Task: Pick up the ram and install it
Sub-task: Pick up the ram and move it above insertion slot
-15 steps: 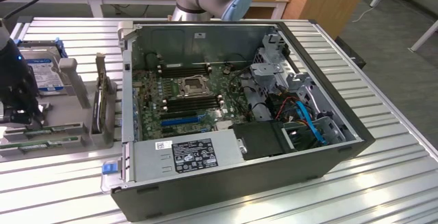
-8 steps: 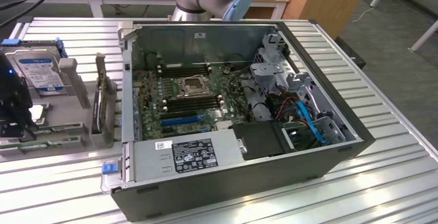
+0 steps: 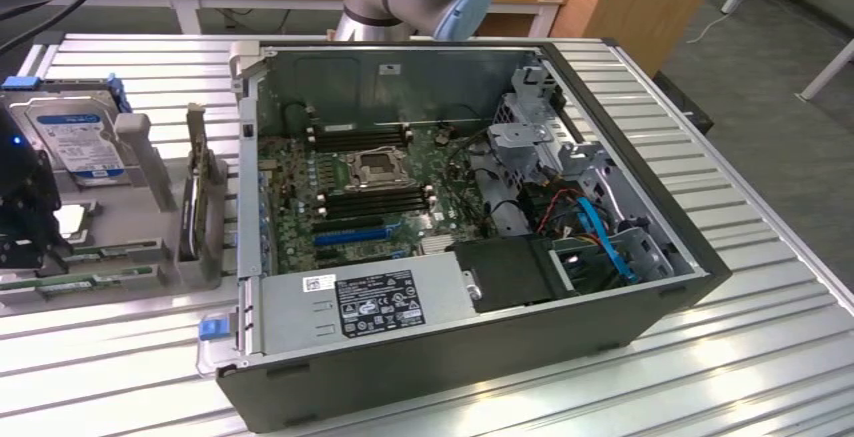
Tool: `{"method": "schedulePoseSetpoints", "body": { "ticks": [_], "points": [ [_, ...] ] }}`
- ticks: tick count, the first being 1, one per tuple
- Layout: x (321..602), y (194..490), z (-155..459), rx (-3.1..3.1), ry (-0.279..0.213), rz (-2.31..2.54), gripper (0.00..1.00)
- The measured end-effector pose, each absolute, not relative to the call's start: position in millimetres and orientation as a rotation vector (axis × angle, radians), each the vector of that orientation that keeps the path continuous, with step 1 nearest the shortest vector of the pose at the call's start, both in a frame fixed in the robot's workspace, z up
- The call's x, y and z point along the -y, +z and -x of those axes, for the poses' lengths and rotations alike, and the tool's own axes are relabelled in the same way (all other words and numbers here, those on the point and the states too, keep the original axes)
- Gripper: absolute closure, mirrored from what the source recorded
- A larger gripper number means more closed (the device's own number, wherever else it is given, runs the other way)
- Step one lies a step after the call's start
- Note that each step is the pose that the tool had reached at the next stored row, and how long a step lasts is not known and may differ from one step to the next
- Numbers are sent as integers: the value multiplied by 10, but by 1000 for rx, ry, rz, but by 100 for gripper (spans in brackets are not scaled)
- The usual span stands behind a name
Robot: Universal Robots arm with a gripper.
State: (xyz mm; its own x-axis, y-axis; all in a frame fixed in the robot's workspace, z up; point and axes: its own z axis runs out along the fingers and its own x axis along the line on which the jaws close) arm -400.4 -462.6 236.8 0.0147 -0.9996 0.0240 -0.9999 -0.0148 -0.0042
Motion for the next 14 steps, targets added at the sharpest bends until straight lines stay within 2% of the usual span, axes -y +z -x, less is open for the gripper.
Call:
{"method": "schedulePoseSetpoints", "body": {
  "ticks": [4, 10, 14],
  "points": [
    [4625, 2365, 4011, 2226, 7, -2219, 73],
    [4628, 2363, 4013, 2232, -3, -2209, 73],
    [4627, 2362, 4013, 2198, -75, -2175, 73]
  ]
}}
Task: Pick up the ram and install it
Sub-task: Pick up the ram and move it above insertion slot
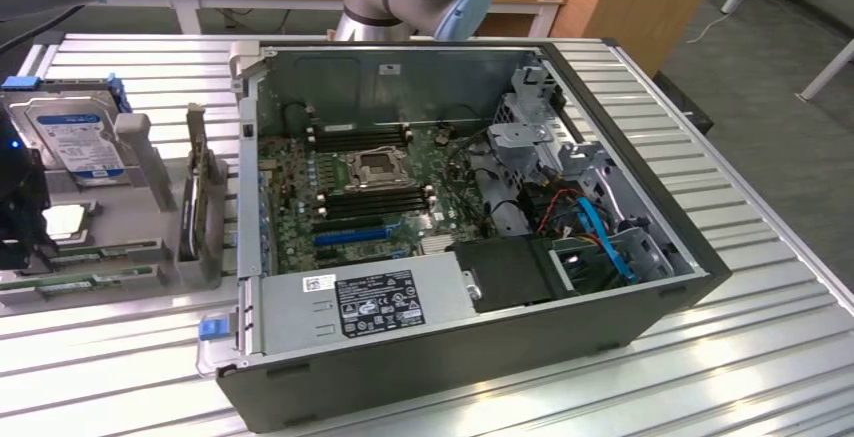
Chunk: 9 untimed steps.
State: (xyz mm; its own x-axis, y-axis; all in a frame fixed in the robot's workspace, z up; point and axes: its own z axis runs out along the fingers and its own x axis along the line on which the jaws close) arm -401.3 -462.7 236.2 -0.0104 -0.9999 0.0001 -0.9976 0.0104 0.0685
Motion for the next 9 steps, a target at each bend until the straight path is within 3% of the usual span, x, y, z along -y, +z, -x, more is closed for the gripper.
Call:
{"method": "schedulePoseSetpoints", "body": {
  "ticks": [4, 9],
  "points": [
    [4627, 2346, 4013, 2197, -73, -2174, 73],
    [4627, 2325, 4013, 2201, -17, -2177, 73]
  ]
}}
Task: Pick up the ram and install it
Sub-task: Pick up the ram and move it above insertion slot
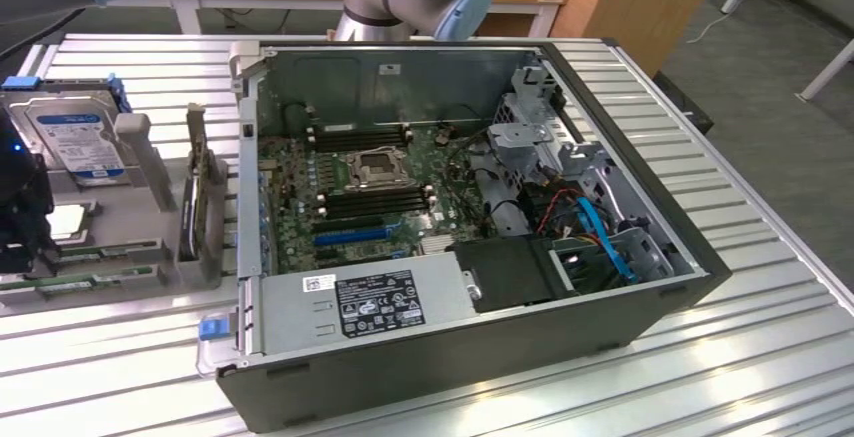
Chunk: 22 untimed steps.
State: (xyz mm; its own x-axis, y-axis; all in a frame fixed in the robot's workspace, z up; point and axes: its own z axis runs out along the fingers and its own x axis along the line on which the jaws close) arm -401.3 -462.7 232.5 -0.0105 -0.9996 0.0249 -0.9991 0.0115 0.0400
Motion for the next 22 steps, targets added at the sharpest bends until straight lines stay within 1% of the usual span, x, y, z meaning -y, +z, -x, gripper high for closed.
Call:
{"method": "schedulePoseSetpoints", "body": {
  "ticks": [2, 5, 22],
  "points": [
    [4627, 2318, 4013, 2206, 14, -2183, 73],
    [4627, 2317, 4012, 2206, 15, -2183, 73],
    [4586, 2103, 4012, 2211, 26, -2187, 73]
  ]
}}
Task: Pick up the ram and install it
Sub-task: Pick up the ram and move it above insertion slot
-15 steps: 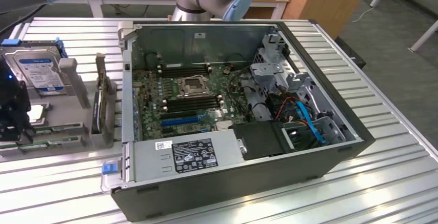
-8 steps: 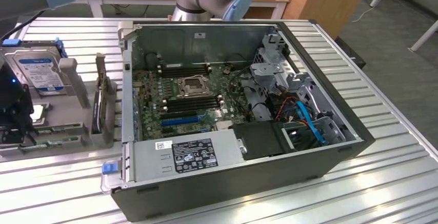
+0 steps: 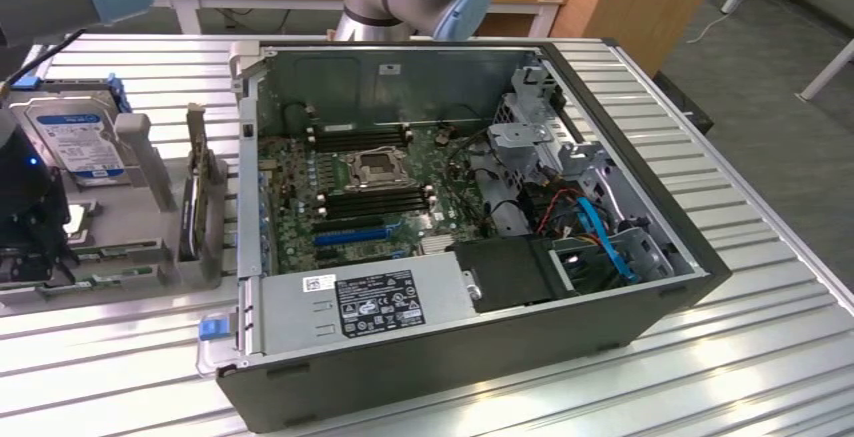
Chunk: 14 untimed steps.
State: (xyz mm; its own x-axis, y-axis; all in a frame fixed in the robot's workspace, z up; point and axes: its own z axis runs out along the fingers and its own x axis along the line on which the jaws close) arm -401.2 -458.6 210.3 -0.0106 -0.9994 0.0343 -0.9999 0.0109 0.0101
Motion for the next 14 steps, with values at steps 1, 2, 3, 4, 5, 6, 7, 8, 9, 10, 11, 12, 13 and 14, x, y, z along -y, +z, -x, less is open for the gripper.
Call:
{"method": "schedulePoseSetpoints", "body": {
  "ticks": [1, 2, 3, 4, 5, 6, 7, 8, 9, 10, 11, 12, 13, 14],
  "points": [
    [4586, 2083, 4012, 2211, 26, -2187, 73],
    [4586, 2065, 4012, 2211, 27, -2187, 73],
    [4586, 2047, 4013, 2211, 27, -2187, 73],
    [4586, 2029, 4012, 2211, 27, -2187, 73],
    [4586, 2012, 4012, 2211, 28, -2187, 73],
    [4586, 1993, 4013, 2211, 28, -2187, 73],
    [4586, 1975, 4012, 2211, 29, -2187, 73],
    [4586, 1966, 4012, 2211, 30, -2187, 73],
    [4584, 1966, 4013, 2211, 30, -2187, 73],
    [4581, 1966, 4015, 2211, 31, -2186, 73],
    [4576, 1965, 4023, 2211, 31, -2186, 73],
    [4573, 1963, 4037, 2210, 31, -2187, 73],
    [4571, 1962, 4044, 2211, 32, -2186, 73],
    [4570, 1961, 4044, 2210, 32, -2186, 73]
  ]
}}
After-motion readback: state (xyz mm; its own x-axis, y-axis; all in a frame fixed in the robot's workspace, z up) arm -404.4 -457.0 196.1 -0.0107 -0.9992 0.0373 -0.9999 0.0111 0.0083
